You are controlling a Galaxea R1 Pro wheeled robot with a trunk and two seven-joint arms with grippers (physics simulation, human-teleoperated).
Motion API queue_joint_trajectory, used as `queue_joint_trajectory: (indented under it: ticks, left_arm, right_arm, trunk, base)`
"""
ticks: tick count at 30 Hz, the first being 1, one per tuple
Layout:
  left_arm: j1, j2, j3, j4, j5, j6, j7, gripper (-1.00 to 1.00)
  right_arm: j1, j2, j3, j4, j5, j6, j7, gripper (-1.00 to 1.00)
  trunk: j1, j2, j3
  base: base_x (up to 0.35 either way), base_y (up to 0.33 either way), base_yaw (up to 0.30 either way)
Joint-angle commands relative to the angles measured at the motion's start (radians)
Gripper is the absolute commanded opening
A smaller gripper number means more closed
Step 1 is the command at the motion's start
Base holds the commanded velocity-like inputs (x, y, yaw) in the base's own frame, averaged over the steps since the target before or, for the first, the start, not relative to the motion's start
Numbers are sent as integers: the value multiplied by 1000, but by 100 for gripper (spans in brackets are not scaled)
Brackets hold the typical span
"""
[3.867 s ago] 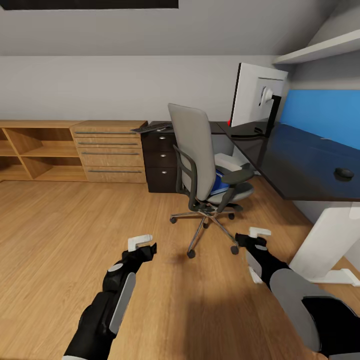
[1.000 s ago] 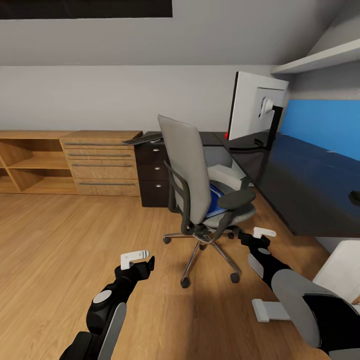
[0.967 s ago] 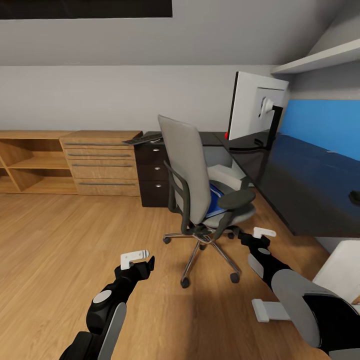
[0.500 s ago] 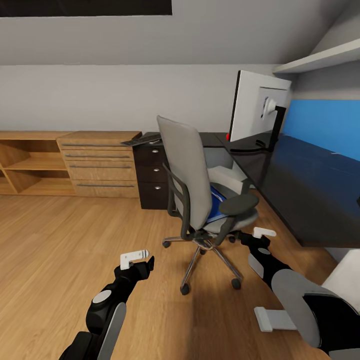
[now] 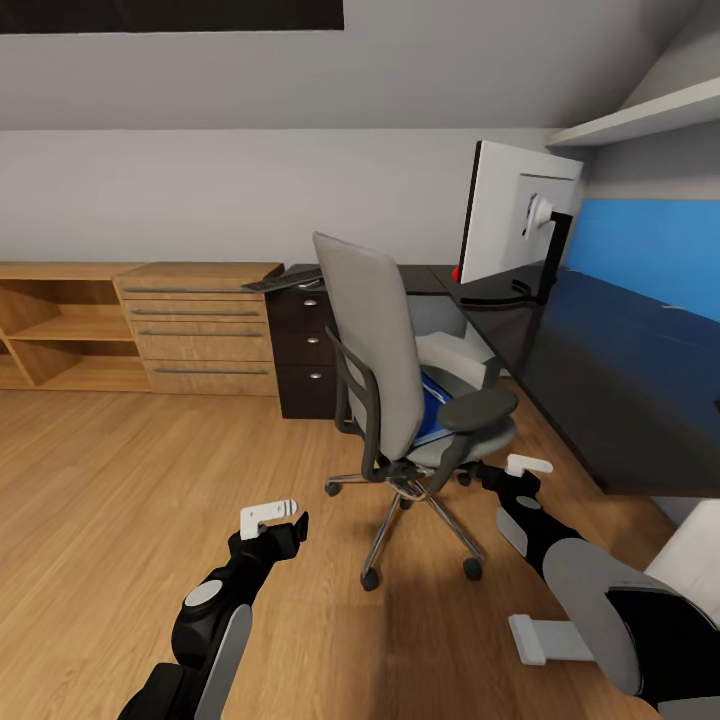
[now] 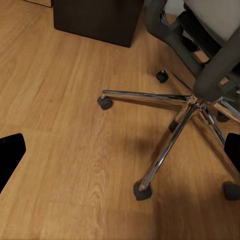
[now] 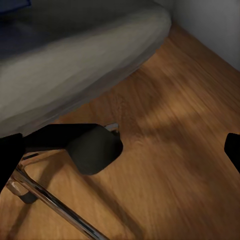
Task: In the bedroom, organize the workspace by keeping the computer under the desk, ensuring the monitor is on the desk, placing the keyboard on the desk next to the monitor, placing the mouse on the desk next to the keyboard, moving the folder from the swivel chair onto the desk next to the mouse, stacking the notebook on top of the folder with the pen on top of the notebook, and positioning the swivel chair next to the desk.
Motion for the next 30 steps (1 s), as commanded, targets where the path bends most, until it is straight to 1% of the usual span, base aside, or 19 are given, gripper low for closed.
queue_joint_trajectory:
  ticks: [1, 5, 7, 12, 23, 30]
  left_arm:
    - [-1, 0, -1, -1, 11, 4, 9, 100]
    - [0, -1, -1, -2, 13, 3, 8, 100]
    - [-1, -1, 0, -2, 13, 3, 8, 100]
    - [0, -3, -1, -3, 14, 2, 8, 100]
    - [0, -3, -1, -3, 14, 1, 8, 100]
    - [0, -3, -3, -3, 14, 0, 8, 100]
  right_arm:
    - [-1, 0, -1, 1, -8, -5, 2, 100]
    - [-1, -1, -2, 1, -9, -7, 2, 100]
    - [-1, -1, -2, 2, -9, -34, 1, 100]
    - [1, -2, -2, 3, -10, -84, 0, 100]
    - [1, -3, -2, 3, -11, -92, 0, 100]
    - [1, -3, -2, 3, -12, -93, -1, 100]
  trunk:
    - [0, 0, -1]
    - [0, 0, -1]
    - [0, 0, -1]
    - [2, -2, -20]
    - [7, -4, -63]
    - [7, -4, -63]
  base:
    - [0, 0, 0]
    - [0, 0, 0]
    - [0, 0, 0]
    - [0, 0, 0]
    - [0, 0, 0]
    - [0, 0, 0]
